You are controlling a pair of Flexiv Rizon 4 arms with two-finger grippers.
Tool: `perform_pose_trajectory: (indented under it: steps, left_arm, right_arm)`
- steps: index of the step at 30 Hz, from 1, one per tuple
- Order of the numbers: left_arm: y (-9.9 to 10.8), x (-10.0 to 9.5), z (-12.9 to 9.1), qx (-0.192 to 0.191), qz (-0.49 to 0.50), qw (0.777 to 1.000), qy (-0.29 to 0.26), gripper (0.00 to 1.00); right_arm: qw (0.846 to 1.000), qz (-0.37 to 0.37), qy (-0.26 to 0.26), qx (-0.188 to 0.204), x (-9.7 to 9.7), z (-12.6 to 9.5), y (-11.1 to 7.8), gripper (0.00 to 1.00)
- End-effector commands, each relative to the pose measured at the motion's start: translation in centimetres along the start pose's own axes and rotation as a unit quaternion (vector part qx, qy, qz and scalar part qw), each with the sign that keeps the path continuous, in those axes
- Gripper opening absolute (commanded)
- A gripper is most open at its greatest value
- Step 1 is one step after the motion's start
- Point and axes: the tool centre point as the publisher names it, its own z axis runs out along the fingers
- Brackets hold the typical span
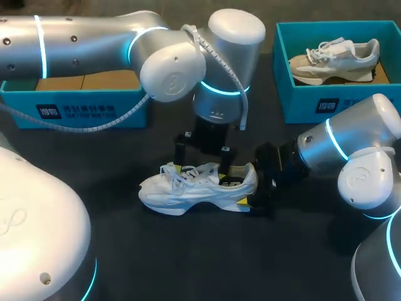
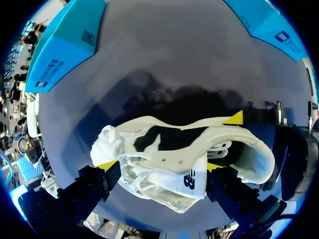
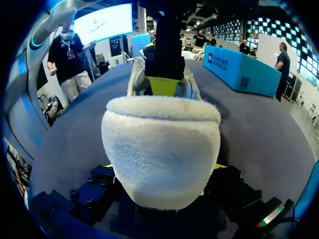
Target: Take the shoe out of the shoebox, open the shoe tongue, remove and reinsert the insole, then place the shoe into the shoebox
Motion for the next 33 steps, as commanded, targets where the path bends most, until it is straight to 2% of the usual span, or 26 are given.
perform_pose_trajectory:
  steps: [1, 9, 11, 13, 16, 22, 33]
  left_arm:
    - [0.7, -1.6, -0.8, 0.01, -0.018, 1.0, 0.005, 1.0]
    - [1.2, -3.0, -1.8, 0.018, -0.044, 0.999, 0.017, 1.0]
    - [1.2, -2.9, -2.0, 0.016, -0.045, 0.999, 0.022, 0.82]
    - [1.2, -2.7, -2.1, 0.012, -0.045, 0.998, 0.031, 0.44]
    - [1.1, -2.3, -2.1, 0.01, -0.04, 0.999, 0.032, 0.0]
    - [1.3, -2.1, -2.6, 0.005, -0.027, 0.997, 0.066, 0.0]
    - [2.0, -3.9, -3.4, 0.009, -0.025, 0.992, 0.124, 0.0]
  right_arm:
    - [1.0, 0.0, 0.0, 0.001, -0.2, 0.4, 0.0, 0.0]
    - [1.0, 0.0, 0.0, 0.001, -0.2, 0.4, 0.0, 0.0]
    - [1.0, 0.0, 0.0, 0.001, -0.2, 0.4, 0.0, 0.0]
    - [1.0, 0.0, 0.0, 0.001, -0.2, 0.4, 0.0, 0.0]
    - [1.0, 0.0, 0.0, 0.001, -0.2, 0.4, 0.0, 0.0]
    - [1.0, 0.0, 0.0, 0.001, -0.2, 0.4, 0.0, 0.0]
    - [1.0, 0.0, 0.0, 0.001, -0.2, 0.4, 0.0, 0.0]
